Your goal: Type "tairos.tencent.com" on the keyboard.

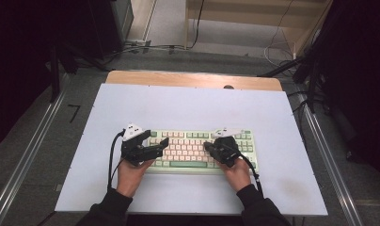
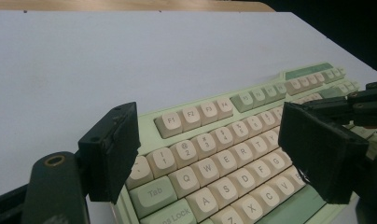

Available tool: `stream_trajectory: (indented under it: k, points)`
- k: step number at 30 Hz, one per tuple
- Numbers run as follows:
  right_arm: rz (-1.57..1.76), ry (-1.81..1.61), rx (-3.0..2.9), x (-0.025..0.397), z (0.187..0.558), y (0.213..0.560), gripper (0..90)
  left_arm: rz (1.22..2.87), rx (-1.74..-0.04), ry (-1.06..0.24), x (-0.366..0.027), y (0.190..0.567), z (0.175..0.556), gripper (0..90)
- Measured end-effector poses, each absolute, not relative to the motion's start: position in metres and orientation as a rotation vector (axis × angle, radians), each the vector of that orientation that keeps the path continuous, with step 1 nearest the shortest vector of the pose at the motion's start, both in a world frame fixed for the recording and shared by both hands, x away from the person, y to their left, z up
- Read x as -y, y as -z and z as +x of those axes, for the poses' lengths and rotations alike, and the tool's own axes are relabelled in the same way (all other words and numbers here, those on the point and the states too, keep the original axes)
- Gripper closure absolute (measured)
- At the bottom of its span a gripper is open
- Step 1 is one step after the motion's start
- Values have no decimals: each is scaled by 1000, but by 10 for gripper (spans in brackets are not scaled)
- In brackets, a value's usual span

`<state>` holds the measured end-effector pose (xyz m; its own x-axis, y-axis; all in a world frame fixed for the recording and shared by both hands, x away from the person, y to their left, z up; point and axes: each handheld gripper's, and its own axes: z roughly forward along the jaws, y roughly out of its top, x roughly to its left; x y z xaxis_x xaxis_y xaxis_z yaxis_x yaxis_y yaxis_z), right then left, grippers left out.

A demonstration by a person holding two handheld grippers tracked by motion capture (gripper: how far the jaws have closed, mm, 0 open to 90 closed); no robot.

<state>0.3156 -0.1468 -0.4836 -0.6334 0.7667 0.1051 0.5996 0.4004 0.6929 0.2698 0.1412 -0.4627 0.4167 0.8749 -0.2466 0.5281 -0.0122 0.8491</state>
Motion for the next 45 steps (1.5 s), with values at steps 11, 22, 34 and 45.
stream_trajectory:
  k: [11, 22, 34, 45]
  points:
    - [1205, -1238, -2298, 161, 308, 456, 335, 1680, -1243, -441, -141, 463, 270, 210]
    - [1197, -1252, -2251, 180, 302, 442, 191, 1735, -1224, -442, -138, 461, 263, 418]
    - [1216, -1249, -2239, 193, 298, 443, 195, 1862, -1171, -325, -126, 472, 266, 900]
    - [1216, -1229, -2258, 190, 299, 448, 196, 1920, -1196, -322, -119, 481, 273, 900]
